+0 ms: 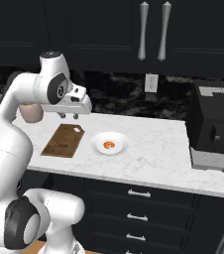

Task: Pick up the knife from the drawer and place it on the cutting board. Then place the meat from the plate to the cutting board.

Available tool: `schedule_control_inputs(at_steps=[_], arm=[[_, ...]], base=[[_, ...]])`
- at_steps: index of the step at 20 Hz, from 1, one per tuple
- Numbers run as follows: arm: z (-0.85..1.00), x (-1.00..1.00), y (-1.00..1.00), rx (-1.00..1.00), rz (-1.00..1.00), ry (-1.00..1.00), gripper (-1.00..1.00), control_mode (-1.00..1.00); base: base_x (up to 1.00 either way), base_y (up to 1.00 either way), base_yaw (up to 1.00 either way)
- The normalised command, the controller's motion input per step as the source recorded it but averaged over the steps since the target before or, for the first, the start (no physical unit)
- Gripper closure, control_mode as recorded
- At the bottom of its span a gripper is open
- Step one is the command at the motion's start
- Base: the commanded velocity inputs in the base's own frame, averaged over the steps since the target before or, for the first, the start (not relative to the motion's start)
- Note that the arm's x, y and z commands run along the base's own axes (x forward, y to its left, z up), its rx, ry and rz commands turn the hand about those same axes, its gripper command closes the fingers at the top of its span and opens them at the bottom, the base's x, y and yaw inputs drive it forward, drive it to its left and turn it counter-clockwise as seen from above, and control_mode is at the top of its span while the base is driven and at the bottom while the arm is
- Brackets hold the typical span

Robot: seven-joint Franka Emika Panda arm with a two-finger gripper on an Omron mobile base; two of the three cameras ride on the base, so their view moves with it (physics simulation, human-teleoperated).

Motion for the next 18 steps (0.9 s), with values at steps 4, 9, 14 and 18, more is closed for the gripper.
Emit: schedule_control_inputs(at_steps=[4,9,14,18], arm=[[-0.06,-0.41,0.22,-0.02,0.01,0.00,-1.00,-1.00],[-0.76,-0.37,1.00,-0.17,0.07,0.00,-1.00,-1.00],[-0.98,0.00,1.00,-0.07,-0.01,0.05,-1.00,-1.00],[-0.97,0.01,1.00,0.00,-0.01,0.11,-1.00,-1.00]], base=[[0.00,0.00,0.00],[0.00,0.00,0.00],[0.00,0.00,0.00],[0.00,0.00,0.00]])
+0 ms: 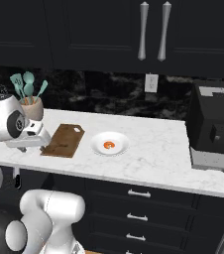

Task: Pick up the knife from the drawer and place it on the cutting board. Then place the meat from the plate to the cutting board.

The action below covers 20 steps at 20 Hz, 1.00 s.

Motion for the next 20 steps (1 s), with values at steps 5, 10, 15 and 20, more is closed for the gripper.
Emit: schedule_control_inputs(at_steps=[5,10,15,20], arm=[[-0.57,0.00,1.00,0.01,0.00,0.00,-1.00,-1.00],[-0.61,0.09,0.95,0.00,-0.01,0.08,-1.00,-1.00],[-0.73,0.15,0.52,0.00,0.00,0.17,-1.00,-1.00],[-0.57,0.00,0.32,0.00,0.00,0.02,-1.00,-1.00]], base=[[0.00,0.00,0.00],[0.00,0.00,0.00],[0.00,0.00,0.00],[0.00,0.00,0.00]])
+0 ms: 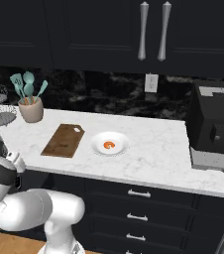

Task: Pick up the knife from the drawer and place it on the cutting board. Then place the meat from the plate to the cutting board.

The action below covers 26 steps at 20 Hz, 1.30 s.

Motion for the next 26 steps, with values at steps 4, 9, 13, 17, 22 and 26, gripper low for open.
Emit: schedule_control_inputs(at_steps=[4,9,13,17,22,26], arm=[[-0.63,0.00,0.28,0.00,0.00,0.05,-1.00,-1.00],[-0.46,0.00,0.23,0.00,0.00,0.02,-1.00,-1.00],[-0.31,0.00,0.51,0.00,0.00,0.00,-1.00,-1.00],[-0.32,0.00,0.60,0.00,0.00,0.00,-1.00,-1.00],[-0.26,0.13,0.34,0.00,0.00,0.01,-1.00,-1.00],[-0.08,0.02,0.13,0.02,0.00,0.14,-1.00,-1.00]], base=[[0.00,0.00,0.00],[0.00,0.00,0.00],[0.00,0.00,0.00],[0.00,0.00,0.00],[0.00,0.00,0.00],[0.00,0.00,0.00]])
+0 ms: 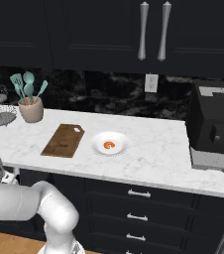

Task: Pick up the knife from the drawer and place it on the cutting board. Then place the meat from the plate to the cutting board.

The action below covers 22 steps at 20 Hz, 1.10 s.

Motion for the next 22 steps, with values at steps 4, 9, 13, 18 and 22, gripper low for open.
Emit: schedule_control_inputs(at_steps=[4,9,13,18,22], arm=[[-0.08,-0.15,0.31,0.00,0.00,0.22,-1.00,-1.00],[-0.18,-0.86,0.34,0.00,0.04,0.07,-1.00,-1.00],[-0.14,-1.00,0.36,0.00,0.06,0.06,-1.00,-1.00],[0.05,-1.00,0.39,0.02,0.02,0.03,-1.00,-1.00],[0.25,-1.00,0.26,0.00,0.00,0.01,-1.00,-1.00]], base=[[0.00,0.00,0.00],[0.00,0.00,0.00],[0.00,0.00,0.00],[0.00,0.00,0.00],[0.00,0.00,0.00]])
